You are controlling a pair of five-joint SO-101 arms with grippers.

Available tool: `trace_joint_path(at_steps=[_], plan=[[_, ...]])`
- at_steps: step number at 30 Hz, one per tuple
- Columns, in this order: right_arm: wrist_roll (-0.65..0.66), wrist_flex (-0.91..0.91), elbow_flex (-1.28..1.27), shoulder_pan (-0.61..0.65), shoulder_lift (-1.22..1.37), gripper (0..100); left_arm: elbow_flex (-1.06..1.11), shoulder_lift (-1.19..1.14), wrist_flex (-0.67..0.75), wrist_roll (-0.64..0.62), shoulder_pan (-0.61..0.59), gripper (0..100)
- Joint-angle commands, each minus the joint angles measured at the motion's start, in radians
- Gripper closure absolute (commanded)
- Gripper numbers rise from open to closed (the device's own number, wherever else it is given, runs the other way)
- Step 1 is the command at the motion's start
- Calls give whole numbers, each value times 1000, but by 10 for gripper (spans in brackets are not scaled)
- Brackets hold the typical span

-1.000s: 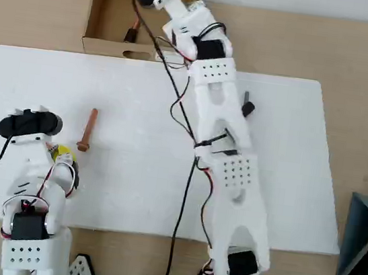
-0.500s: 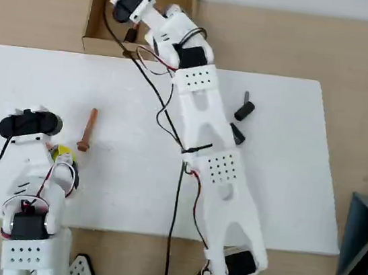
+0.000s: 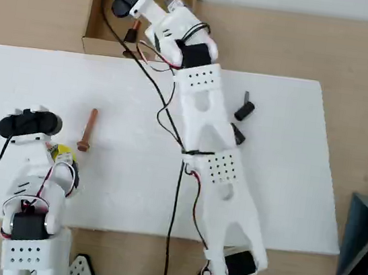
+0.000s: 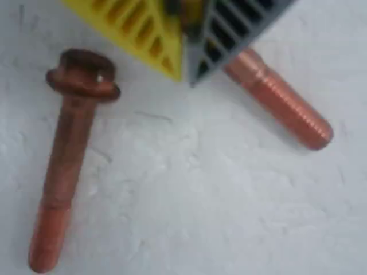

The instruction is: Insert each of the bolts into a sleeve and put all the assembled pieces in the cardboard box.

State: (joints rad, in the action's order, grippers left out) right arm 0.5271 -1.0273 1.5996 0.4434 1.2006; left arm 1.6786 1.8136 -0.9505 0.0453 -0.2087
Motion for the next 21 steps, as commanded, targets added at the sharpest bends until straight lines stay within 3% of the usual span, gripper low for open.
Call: trace_joint_path(at_steps=[1, 6, 21], plan=[[3, -78, 71, -2, -38, 957, 3, 7, 18, 5, -6, 998], [-2, -187, 67, -18, -137, 990, 3, 7, 18, 5, -6, 998], [-230, -615, 68, -71, -449, 989, 3, 7, 18, 9, -3, 998]])
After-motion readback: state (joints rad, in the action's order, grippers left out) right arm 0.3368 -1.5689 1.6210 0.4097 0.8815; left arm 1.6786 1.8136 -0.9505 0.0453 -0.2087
